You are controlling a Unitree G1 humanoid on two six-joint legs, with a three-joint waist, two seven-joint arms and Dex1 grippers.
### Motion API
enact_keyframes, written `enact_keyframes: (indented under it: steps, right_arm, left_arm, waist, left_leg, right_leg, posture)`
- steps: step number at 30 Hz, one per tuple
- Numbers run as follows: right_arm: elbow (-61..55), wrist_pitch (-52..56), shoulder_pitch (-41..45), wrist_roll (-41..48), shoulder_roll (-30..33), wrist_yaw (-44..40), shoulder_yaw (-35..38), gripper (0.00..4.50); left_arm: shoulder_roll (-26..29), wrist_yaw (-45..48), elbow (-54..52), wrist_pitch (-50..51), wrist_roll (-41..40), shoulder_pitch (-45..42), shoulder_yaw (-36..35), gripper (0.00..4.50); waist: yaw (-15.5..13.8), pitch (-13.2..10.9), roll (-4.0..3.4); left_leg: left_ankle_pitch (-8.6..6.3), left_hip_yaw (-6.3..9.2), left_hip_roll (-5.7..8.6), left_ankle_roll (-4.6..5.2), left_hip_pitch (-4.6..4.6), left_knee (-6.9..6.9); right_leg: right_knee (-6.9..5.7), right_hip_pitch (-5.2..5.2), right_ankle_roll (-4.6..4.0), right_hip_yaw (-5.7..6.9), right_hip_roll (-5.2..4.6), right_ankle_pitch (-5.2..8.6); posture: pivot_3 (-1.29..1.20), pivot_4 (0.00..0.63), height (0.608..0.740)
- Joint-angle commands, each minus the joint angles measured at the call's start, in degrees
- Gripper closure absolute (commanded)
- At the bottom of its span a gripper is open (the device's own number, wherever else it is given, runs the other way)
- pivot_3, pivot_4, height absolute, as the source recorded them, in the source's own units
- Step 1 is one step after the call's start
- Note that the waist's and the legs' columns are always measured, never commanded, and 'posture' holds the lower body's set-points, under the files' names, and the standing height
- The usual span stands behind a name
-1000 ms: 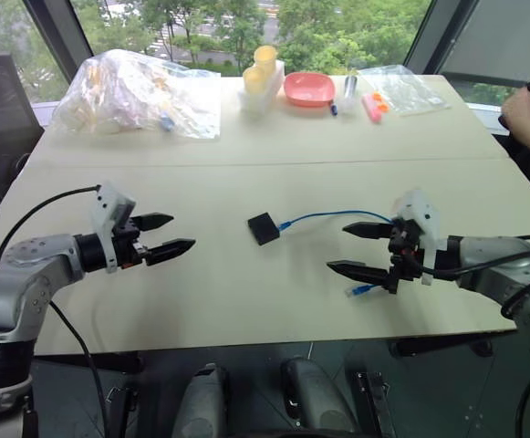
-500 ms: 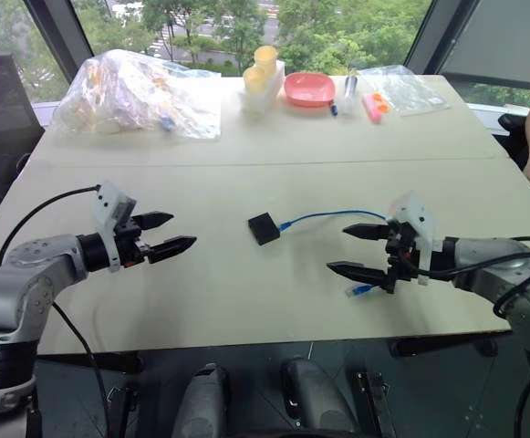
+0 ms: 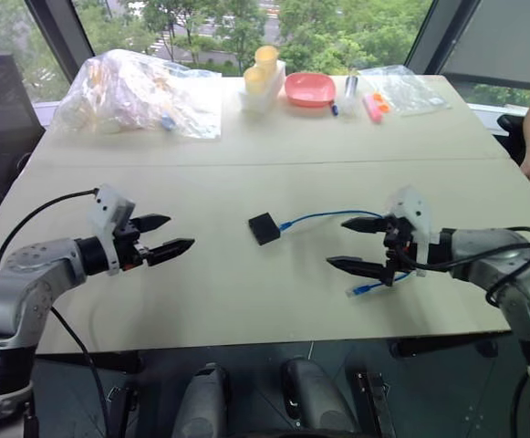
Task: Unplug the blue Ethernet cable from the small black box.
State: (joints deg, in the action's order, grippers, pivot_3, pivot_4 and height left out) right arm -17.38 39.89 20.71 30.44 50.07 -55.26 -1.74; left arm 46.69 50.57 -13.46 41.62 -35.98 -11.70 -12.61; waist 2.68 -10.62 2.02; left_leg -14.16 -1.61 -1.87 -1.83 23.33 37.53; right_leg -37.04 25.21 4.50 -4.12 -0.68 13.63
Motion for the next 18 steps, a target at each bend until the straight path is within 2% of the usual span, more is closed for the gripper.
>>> enact_keyframes:
  steps: [1, 5, 7, 12, 18]
  right_arm:
    - [7.1, -7.0, 6.5, -6.6, -0.6, -4.4, -5.6, 0.0]
    - [24.7, -18.3, 18.4, -16.6, -7.0, -11.4, -16.2, 0.0]
    - [33.6, -22.5, 23.3, -19.3, -11.2, -13.5, -18.5, 0.0]
    - [57.6, -35.0, 35.6, -26.6, -21.4, -13.3, -20.7, 0.0]
    - [80.9, -47.6, 44.7, -36.4, -28.4, -12.1, -23.9, 0.0]
  left_arm:
    - [3.8, 4.4, 0.8, -2.2, 0.6, -1.4, -1.1, 0.04]
    - [9.8, 12.5, 3.4, -1.7, -0.6, -2.4, -0.7, 0.04]
    - [11.0, 14.0, 4.1, -1.6, -0.8, -3.0, -0.6, 0.04]
    - [10.0, 13.1, 2.6, -1.5, -0.6, -2.3, -1.0, 0.04]
    - [6.7, 8.8, -2.1, -0.1, -1.7, 1.7, -2.9, 0.04]
  waist:
    - [0.2, 0.0, 0.0]
    - [0.6, 0.0, 0.01]
    - [1.1, 0.0, 0.0]
    - [1.3, 0.0, 0.0]
    - [1.3, 0.0, 0.0]
  left_leg:
    - [0.0, -0.02, -0.01, 0.0, -0.01, -0.01]
    - [0.0, -0.04, -0.01, 0.0, -0.05, -0.03]
    - [0.0, -0.07, -0.02, 0.0, -0.01, -0.03]
    - [0.0, -0.05, 0.0, 0.0, 0.1, -0.09]
    - [-0.01, 0.02, -0.01, 0.0, 0.1, -0.26]
  right_leg:
    - [0.01, 0.01, -0.01, 0.0, 0.01, -0.01]
    - [-0.04, 0.03, -0.04, 0.01, 0.04, -0.01]
    - [-0.04, 0.09, -0.04, 0.0, 0.04, -0.02]
    - [-0.05, 0.17, 0.22, 0.01, -0.01, -0.13]
    - [-0.06, 0.19, 0.23, 0.07, -0.08, -0.15]
  posture:
    - [0.0, 0.15, 0.735]
    - [0.0, 0.15, 0.735]
    - [0.0, 0.15, 0.735]
    - [0.0, 0.15, 0.735]
    - [0.0, 0.15, 0.735]
